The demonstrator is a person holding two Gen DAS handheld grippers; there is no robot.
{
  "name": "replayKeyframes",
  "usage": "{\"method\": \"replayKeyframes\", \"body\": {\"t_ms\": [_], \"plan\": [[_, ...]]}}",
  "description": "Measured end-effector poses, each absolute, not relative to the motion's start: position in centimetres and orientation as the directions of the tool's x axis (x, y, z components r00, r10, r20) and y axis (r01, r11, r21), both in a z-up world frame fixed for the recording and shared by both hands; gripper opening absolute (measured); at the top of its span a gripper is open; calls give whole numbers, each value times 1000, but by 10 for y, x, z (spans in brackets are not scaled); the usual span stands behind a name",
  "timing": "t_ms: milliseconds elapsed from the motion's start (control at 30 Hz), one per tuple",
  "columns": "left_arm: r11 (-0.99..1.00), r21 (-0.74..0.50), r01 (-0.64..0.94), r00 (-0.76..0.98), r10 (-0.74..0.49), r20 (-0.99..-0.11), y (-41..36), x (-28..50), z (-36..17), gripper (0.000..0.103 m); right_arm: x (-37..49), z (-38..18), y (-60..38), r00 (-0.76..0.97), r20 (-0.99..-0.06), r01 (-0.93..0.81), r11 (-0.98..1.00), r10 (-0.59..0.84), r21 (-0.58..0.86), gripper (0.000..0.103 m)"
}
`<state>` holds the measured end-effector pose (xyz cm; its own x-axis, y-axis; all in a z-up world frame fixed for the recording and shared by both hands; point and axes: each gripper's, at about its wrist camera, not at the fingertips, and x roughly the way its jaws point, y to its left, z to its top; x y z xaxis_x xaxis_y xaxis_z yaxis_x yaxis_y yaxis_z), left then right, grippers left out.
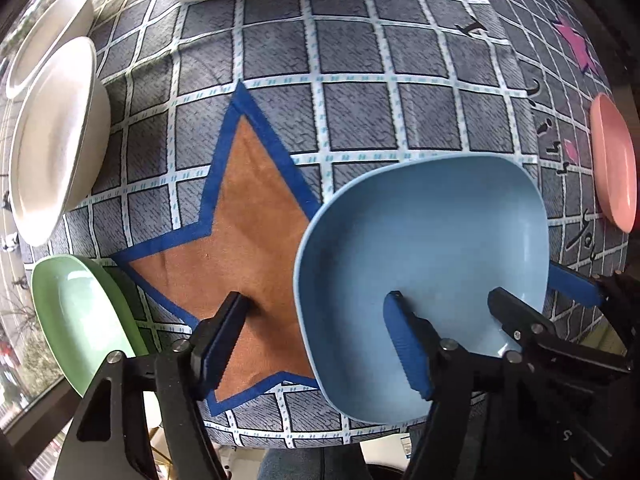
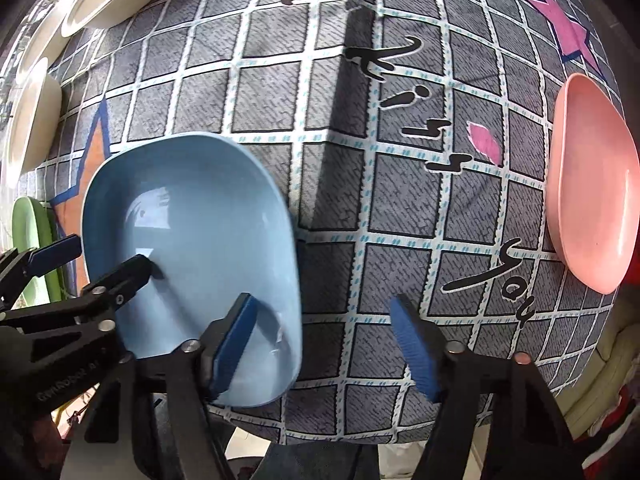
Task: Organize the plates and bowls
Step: 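Close the right tool on the rim of the blue plate, then lift the blue plate with the right tool and carry it over the green plate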
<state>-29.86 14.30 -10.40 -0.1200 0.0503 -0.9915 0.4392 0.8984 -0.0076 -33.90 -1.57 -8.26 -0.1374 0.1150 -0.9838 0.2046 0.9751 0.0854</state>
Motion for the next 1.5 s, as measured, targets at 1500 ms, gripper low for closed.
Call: {"method": "replayKeyframes", "body": {"t_ms": [1500], "plan": [[917, -22, 399, 3, -25, -1000, 262, -329, -26, 44, -307, 4, 142, -148, -976, 37, 987, 158, 154, 29]]}}
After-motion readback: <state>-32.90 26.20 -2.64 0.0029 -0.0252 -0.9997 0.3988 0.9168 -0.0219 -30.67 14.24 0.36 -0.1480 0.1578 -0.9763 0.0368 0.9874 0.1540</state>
